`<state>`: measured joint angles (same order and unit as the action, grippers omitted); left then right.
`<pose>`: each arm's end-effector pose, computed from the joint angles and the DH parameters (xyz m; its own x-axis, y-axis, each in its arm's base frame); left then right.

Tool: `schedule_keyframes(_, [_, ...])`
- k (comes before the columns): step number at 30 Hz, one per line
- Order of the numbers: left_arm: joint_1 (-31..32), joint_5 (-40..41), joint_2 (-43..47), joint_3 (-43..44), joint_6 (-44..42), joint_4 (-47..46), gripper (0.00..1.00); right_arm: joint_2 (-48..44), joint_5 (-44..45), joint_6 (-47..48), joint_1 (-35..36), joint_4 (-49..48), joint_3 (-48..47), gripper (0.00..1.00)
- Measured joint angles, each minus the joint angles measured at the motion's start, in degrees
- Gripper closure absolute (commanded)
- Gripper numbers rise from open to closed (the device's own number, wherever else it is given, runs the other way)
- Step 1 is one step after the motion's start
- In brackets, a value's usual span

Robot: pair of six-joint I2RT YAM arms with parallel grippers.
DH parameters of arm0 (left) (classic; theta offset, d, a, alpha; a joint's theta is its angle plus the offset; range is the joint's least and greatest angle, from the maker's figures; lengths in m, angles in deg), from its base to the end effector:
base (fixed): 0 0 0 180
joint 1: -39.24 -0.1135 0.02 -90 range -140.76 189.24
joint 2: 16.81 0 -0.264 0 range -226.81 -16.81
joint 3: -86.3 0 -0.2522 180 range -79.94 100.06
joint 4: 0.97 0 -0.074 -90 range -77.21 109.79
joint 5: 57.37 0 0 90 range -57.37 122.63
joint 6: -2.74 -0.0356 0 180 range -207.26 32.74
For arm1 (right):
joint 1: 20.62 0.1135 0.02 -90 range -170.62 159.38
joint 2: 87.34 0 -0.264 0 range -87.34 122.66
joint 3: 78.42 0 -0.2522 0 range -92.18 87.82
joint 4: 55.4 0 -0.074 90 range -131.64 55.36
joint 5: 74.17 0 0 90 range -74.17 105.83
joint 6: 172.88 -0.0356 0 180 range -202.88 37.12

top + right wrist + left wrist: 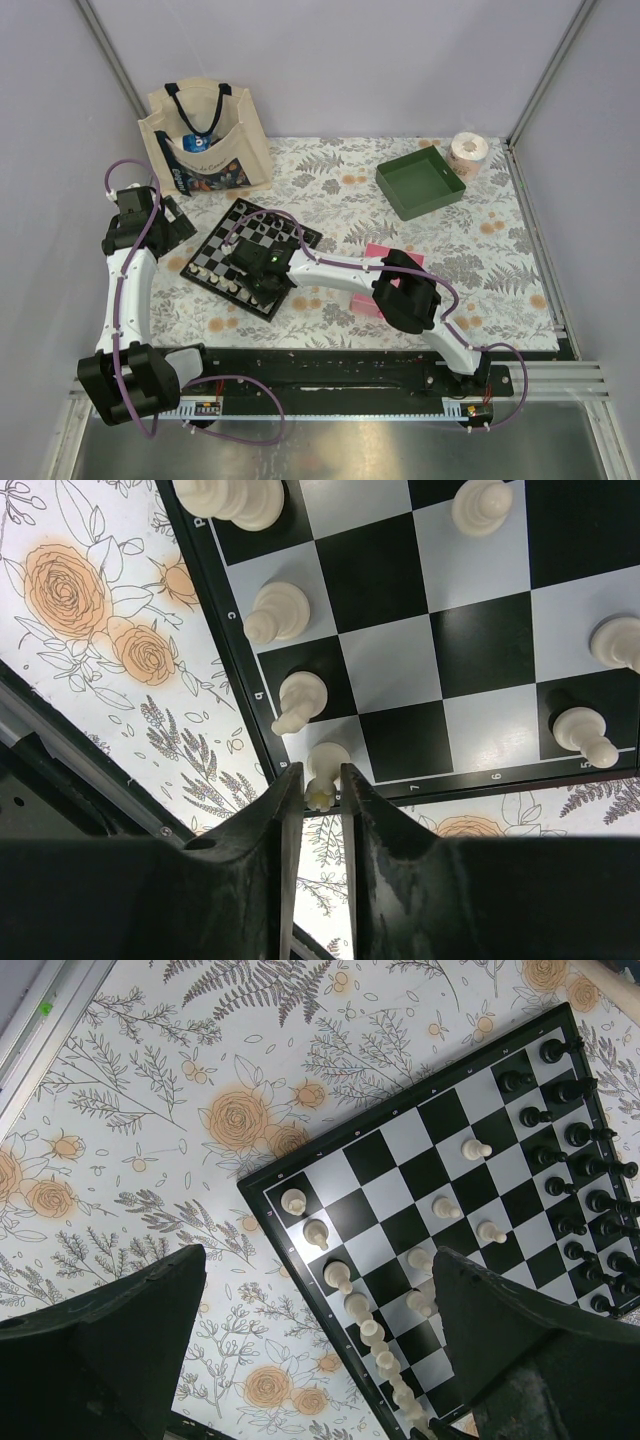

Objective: Set up the chess pieces on the board

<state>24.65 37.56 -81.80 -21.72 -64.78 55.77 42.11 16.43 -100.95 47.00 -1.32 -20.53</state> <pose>0.2213 0.0608 0.2999 -0.5660 -0.5410 -0.6221 -0.5640 0.8045 -0.1864 0.1870 0.4532 0.1889 -0.6041 -0.6524 -0.4576 -0.7735 0.6182 0.1396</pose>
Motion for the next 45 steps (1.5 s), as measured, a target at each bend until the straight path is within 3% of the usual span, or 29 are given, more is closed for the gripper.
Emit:
schedule_keyframes(17, [0.0,0.02,-0.02,0.0,0.0,0.0,0.01,-1.11,-0.02,-0.42,0.0,0.02,0.42,0.5])
schedule_keyframes(30, [0.0,-0.04,-0.02,0.0,-0.09,0.02,0.01,-17.53,1.84,-0.83,-3.23,-1.7,7.76,0.5])
schedule_keyframes(38, [0.0,-0.33,-0.02,0.0,-0.24,0.0,0.01,-13.29,-0.2,-2.86,-11.87,-2.91,7.76,0.51])
schedule_keyframes(45, [0.0,-0.44,-0.02,0.0,-0.24,0.02,0.01,-8.09,-1.33,-3.26,-12.22,-2.69,7.61,0.52])
